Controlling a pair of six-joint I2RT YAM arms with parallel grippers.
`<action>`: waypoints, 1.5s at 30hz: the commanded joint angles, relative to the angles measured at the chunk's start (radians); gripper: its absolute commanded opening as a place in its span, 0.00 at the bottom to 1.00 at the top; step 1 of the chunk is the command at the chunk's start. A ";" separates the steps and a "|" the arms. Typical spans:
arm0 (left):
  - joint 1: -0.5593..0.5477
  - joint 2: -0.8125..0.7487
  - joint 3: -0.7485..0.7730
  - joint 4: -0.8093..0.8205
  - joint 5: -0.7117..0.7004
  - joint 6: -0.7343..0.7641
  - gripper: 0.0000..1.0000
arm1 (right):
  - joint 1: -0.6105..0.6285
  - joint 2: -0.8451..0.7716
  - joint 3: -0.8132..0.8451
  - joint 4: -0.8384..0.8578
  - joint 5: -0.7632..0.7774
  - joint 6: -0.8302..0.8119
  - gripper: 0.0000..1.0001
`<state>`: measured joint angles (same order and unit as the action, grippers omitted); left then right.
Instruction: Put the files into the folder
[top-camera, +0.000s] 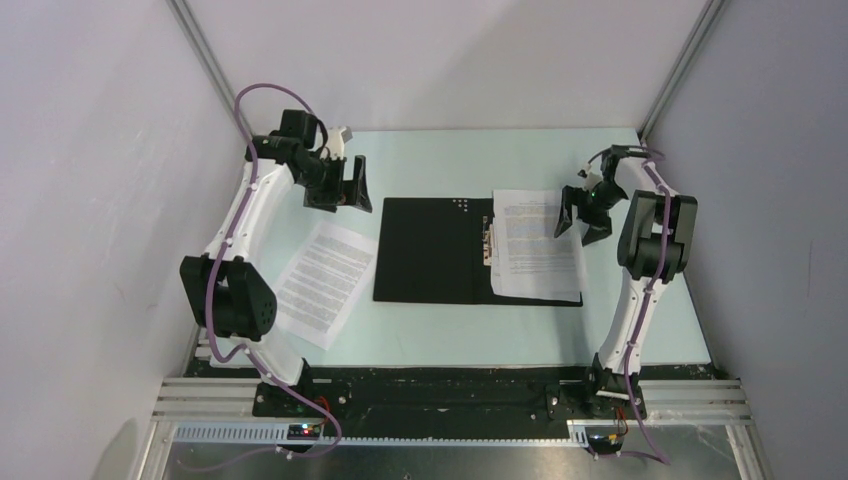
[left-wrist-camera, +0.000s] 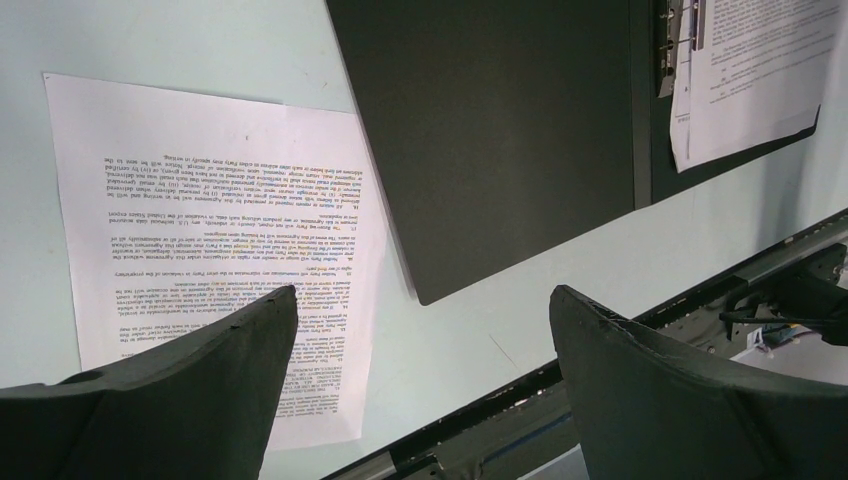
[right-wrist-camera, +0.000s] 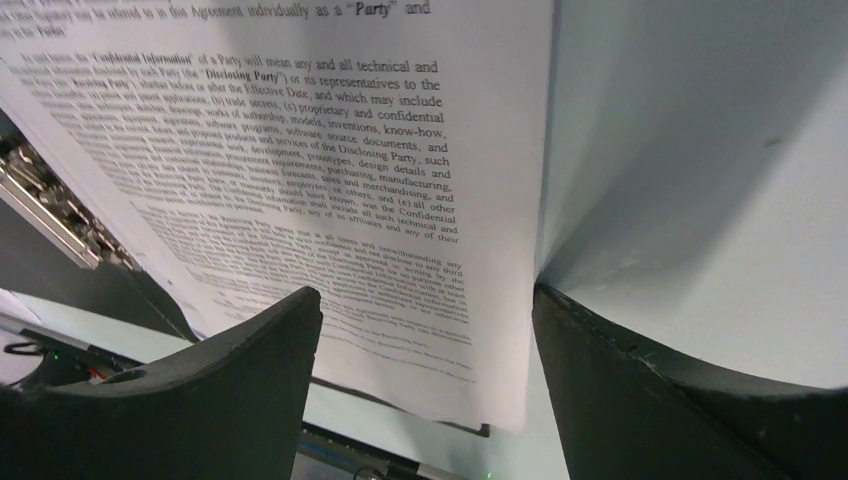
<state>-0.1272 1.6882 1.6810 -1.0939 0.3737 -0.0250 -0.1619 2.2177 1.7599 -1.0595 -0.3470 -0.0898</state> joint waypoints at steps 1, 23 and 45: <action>-0.008 -0.019 0.006 0.009 0.031 0.020 1.00 | 0.036 -0.039 -0.076 -0.011 -0.018 0.038 0.82; -0.009 0.012 0.004 0.012 0.060 0.012 1.00 | 0.055 -0.091 0.060 -0.025 0.152 0.029 0.84; -0.007 -0.028 -0.022 -0.024 -0.037 0.073 1.00 | 0.080 0.308 0.563 0.005 0.024 0.009 0.87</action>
<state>-0.1284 1.7081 1.6508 -1.1137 0.3546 0.0219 -0.1001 2.5240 2.3329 -1.0328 -0.2874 -0.0814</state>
